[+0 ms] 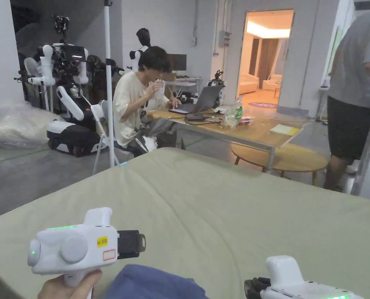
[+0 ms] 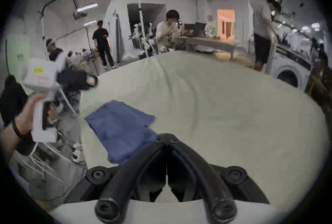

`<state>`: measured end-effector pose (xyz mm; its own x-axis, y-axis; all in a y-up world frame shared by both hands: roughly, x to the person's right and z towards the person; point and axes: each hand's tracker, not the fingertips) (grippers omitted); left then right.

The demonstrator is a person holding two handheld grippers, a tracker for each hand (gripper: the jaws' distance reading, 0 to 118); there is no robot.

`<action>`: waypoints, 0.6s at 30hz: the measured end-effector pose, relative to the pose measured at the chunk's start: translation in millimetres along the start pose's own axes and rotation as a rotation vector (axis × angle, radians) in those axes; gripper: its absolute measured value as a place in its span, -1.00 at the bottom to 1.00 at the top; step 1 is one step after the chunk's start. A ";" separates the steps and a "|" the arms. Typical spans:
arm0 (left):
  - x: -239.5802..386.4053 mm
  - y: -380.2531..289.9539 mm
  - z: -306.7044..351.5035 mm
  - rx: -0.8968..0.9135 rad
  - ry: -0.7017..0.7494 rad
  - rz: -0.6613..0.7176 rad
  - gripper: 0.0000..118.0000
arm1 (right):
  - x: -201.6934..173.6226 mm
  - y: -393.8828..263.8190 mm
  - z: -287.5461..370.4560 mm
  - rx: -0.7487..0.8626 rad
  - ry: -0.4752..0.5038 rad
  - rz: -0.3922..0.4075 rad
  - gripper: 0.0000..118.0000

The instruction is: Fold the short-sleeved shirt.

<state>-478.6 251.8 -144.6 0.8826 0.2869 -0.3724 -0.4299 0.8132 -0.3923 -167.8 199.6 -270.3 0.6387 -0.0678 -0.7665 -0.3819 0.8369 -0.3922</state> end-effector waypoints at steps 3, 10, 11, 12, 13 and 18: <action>64.5 -4.6 39.6 0.065 -0.068 -0.172 0.38 | 24.0 -2.7 47.4 0.058 -0.053 -0.017 -1.00; 182.1 -41.9 111.4 0.281 -0.225 -0.258 0.26 | 80.8 -34.8 185.7 0.229 -0.404 -0.063 -1.00; 193.6 -46.8 115.3 0.301 -0.243 -0.250 0.02 | 85.5 -40.6 200.8 0.258 -0.453 -0.085 -1.00; 206.5 -54.5 117.7 0.328 -0.217 -0.266 -0.25 | 87.4 -47.6 214.7 0.291 -0.504 -0.098 -1.00; 217.2 -62.1 118.3 0.357 -0.172 -0.286 -0.51 | 88.2 -57.2 230.9 0.335 -0.558 -0.116 -1.00; 257.6 -110.5 126.6 0.417 -0.177 -0.313 -1.00 | 94.7 -81.3 266.8 0.446 -0.542 -0.233 -1.00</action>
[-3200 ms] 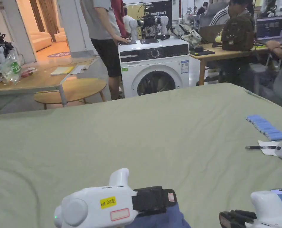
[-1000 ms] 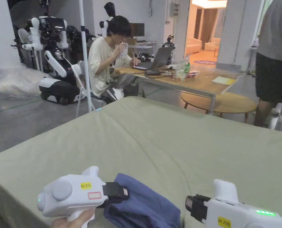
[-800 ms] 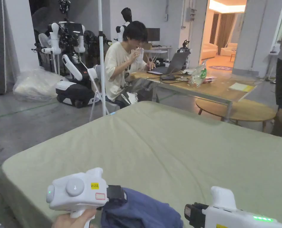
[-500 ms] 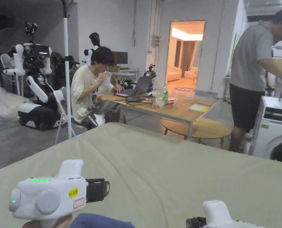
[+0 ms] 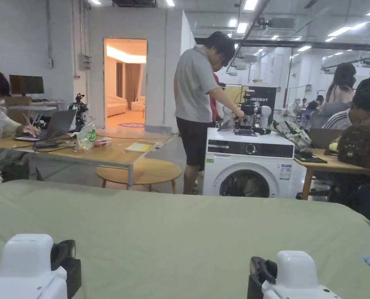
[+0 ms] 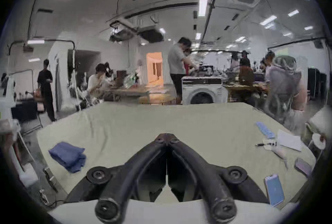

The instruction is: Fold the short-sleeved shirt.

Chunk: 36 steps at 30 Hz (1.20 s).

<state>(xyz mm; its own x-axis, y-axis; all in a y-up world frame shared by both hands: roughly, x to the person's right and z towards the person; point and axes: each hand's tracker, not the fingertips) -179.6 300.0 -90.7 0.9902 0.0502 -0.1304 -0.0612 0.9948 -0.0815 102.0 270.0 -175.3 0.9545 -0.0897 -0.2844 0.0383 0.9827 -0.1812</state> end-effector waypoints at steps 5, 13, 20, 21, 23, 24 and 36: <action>25.5 -14.8 9.3 -0.019 -0.017 -0.093 -1.00 | -8.5 -5.1 12.7 0.018 -0.071 0.068 -1.00; 17.9 -5.5 23.7 0.027 -0.043 -0.132 -1.00 | -0.7 -10.1 26.2 0.023 -0.135 0.069 -1.00; 25.4 -5.0 -1.5 0.017 0.010 -0.182 -1.00 | 3.8 -14.5 17.4 -0.009 -0.130 0.031 -1.00; 26.9 -6.0 -5.7 0.000 0.025 -0.176 -1.00 | 0.9 -16.5 16.7 -0.004 -0.139 0.039 -1.00; 28.5 -9.0 -2.6 0.004 -0.016 -0.140 -1.00 | -4.1 -18.1 18.5 0.002 -0.150 0.072 -1.00; 29.0 -10.6 2.3 0.024 -0.050 -0.121 -1.00 | -6.6 -18.7 21.4 0.018 -0.148 0.092 -1.00; 30.1 -5.6 25.1 0.068 -0.066 -0.129 -1.00 | -5.5 -12.8 38.6 0.045 -0.130 0.050 -1.00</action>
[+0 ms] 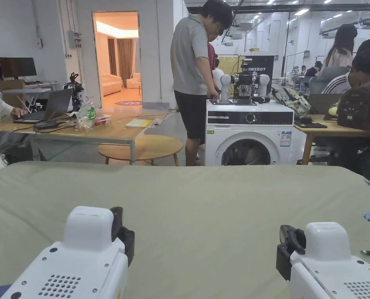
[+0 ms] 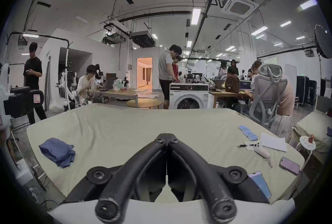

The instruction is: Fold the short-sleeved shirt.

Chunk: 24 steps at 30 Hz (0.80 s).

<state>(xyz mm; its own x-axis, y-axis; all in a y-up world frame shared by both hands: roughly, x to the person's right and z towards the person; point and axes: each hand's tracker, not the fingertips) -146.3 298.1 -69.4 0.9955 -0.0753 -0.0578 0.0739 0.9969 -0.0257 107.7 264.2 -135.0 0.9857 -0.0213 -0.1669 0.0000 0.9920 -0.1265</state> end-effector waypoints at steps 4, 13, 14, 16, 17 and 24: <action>-4.3 0.7 6.7 0.012 -0.024 0.011 -0.67 | -0.7 0.7 1.1 0.004 0.016 0.005 -0.67; -4.8 1.5 9.0 0.045 -0.039 0.039 0.97 | 1.8 2.4 8.1 0.025 0.062 -0.015 1.00; -4.5 2.6 8.3 0.044 -0.038 0.038 0.97 | 1.6 5.1 8.5 0.029 0.055 -0.007 1.00; -3.9 3.8 9.1 0.046 -0.028 0.040 0.97 | 1.9 9.0 8.2 0.026 0.041 -0.002 1.00; -4.2 4.5 9.4 0.048 -0.026 0.046 0.97 | 2.2 9.3 8.5 0.030 0.040 0.001 1.00; -8.2 15.5 17.5 0.059 -0.038 0.084 0.97 | -3.4 6.1 7.8 0.010 0.031 0.076 1.00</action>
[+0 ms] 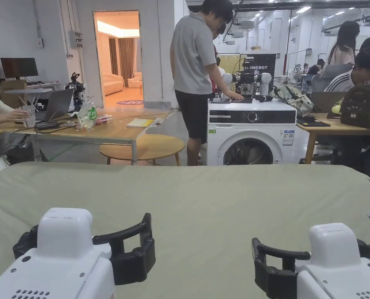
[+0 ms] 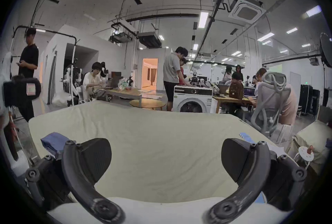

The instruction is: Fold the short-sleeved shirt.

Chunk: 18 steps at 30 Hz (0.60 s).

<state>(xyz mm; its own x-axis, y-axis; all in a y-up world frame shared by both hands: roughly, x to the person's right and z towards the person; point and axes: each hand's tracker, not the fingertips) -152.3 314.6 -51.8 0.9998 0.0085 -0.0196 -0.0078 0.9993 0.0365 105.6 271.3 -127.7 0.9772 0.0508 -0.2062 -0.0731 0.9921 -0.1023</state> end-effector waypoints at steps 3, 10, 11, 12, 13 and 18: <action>2.8 3.7 2.8 0.006 -0.002 -0.028 0.97 | -2.5 1.9 -2.8 -0.011 -0.012 -0.005 1.00; -2.0 -3.7 3.7 0.030 -0.055 0.044 0.97 | 3.9 5.8 -1.8 -0.008 -0.018 -0.053 1.00; -4.9 -3.4 5.1 0.031 -0.067 0.077 0.97 | 6.3 6.4 -2.0 -0.017 -0.001 -0.064 1.00; -7.0 -3.2 5.9 0.040 -0.069 0.105 0.97 | 8.3 6.7 -2.3 -0.031 0.012 -0.072 1.00; -8.2 -2.8 6.2 0.043 -0.070 0.116 0.97 | 9.4 6.3 -2.3 -0.035 0.010 -0.074 1.00; -10.0 -0.3 5.3 0.025 -0.058 0.112 0.97 | 16.6 4.7 -1.1 -0.040 -0.007 -0.129 1.00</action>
<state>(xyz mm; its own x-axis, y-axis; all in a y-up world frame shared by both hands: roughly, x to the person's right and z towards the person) -162.2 314.0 -46.4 0.9922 0.1170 0.0435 -0.1195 0.9910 0.0601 121.3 276.7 -132.7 0.9803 -0.0758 -0.1821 0.0453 0.9851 -0.1661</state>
